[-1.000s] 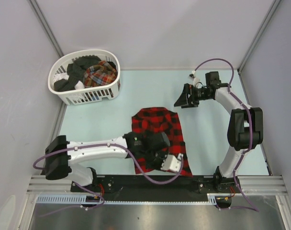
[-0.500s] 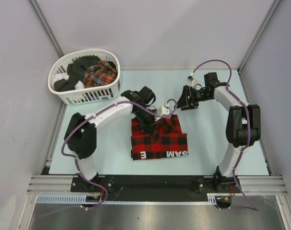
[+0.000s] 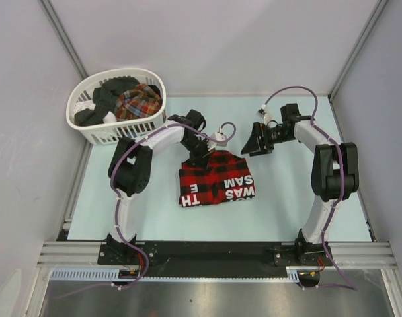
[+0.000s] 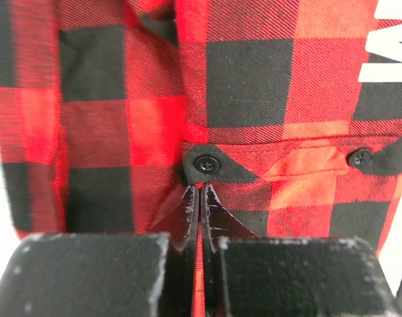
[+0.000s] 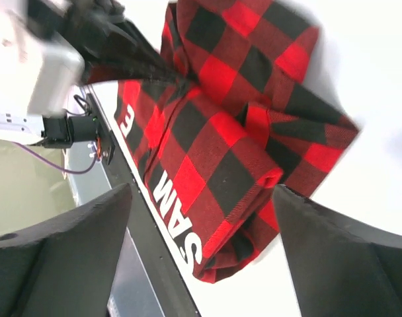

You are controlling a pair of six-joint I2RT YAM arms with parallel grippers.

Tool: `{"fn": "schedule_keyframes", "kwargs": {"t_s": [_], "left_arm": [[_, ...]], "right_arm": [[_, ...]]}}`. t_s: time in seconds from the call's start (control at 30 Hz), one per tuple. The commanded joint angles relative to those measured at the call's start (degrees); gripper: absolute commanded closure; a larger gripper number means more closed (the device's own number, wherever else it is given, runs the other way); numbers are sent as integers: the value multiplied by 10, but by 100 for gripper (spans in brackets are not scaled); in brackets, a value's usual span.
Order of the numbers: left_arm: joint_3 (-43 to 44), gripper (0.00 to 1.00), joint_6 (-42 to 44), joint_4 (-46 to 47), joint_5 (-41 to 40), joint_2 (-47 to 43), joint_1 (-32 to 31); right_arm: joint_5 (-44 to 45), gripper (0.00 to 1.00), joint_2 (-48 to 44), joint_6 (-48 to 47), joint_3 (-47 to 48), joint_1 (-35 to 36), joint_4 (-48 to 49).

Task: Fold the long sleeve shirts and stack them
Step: Fold the shirt

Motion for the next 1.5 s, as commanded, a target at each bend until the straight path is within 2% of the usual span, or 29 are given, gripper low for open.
{"fn": "schedule_keyframes", "kwargs": {"t_s": [0.0,0.07,0.23,0.3,0.33,0.43,0.57,0.63,0.77,0.97,1.2,1.47], "left_arm": [[55,99,14,36,2,-8,2],[58,99,12,36,-2,-11,2],[35,100,0,68,-28,-20,6],[29,96,-6,85,-36,-25,6],[21,82,-10,93,-42,-27,7],[3,58,-44,126,-43,-50,18],[-54,37,-137,163,-1,-140,59],[-102,31,-174,183,7,-171,72],[-156,28,-225,196,26,-213,112],[-203,28,-287,224,39,-204,153],[-212,28,-318,239,49,-164,161],[-217,33,-330,242,53,-134,162]], "right_arm": [[-19,15,-11,-13,-33,-1,5],[-16,20,-17,-3,-50,0,17],[-1,26,-29,10,-78,0,51],[7,31,-31,14,-90,0,65],[10,32,-30,16,-94,-1,69],[19,41,-30,12,-102,-3,77],[19,47,-37,3,-109,-10,80],[22,48,-41,1,-113,-12,81],[30,47,-35,8,-111,-12,101],[65,47,-19,26,-109,-10,144],[90,45,3,39,-110,0,179],[83,52,17,47,-103,8,187]]}}
